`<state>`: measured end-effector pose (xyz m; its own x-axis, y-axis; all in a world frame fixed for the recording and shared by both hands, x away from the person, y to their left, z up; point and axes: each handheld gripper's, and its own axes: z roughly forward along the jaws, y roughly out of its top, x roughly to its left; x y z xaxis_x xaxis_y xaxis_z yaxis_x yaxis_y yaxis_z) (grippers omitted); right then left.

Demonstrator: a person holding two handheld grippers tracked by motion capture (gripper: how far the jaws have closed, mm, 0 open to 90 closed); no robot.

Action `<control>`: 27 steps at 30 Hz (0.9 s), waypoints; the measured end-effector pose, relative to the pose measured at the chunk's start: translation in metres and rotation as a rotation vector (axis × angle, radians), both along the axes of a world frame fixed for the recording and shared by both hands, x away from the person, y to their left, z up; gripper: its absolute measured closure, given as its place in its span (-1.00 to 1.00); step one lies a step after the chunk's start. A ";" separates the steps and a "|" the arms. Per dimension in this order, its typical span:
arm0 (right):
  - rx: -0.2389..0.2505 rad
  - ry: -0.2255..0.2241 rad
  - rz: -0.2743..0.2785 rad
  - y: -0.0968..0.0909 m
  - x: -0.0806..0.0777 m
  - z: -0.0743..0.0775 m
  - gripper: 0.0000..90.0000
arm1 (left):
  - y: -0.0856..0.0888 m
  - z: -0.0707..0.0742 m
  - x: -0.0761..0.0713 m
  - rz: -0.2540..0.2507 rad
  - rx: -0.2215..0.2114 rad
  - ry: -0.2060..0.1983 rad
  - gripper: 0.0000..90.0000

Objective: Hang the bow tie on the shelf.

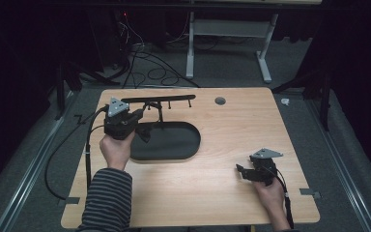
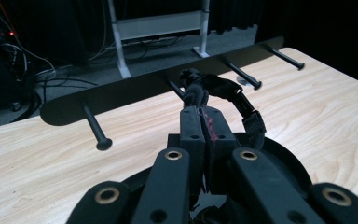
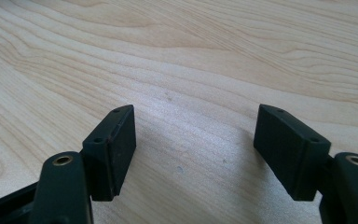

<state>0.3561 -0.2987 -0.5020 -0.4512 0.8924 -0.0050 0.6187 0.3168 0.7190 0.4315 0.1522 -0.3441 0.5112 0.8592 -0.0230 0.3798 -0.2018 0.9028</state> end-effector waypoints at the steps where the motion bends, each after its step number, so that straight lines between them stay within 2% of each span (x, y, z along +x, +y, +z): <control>1: 0.000 0.000 0.000 0.000 0.000 0.000 -0.31 | 0.000 0.000 0.001 0.004 0.000 0.000 0.96; 15: -0.001 0.000 0.001 0.000 0.000 0.000 -0.31 | -0.004 -0.004 0.014 0.053 0.042 0.001 0.95; 27: 0.000 0.000 0.001 0.000 0.000 0.000 -0.31 | -0.003 -0.011 0.026 0.097 0.042 0.023 0.95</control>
<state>0.3561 -0.2986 -0.5020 -0.4521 0.8919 -0.0053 0.6183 0.3177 0.7188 0.4580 0.1497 -0.3554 0.4252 0.9051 0.0035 0.4198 -0.2006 0.8852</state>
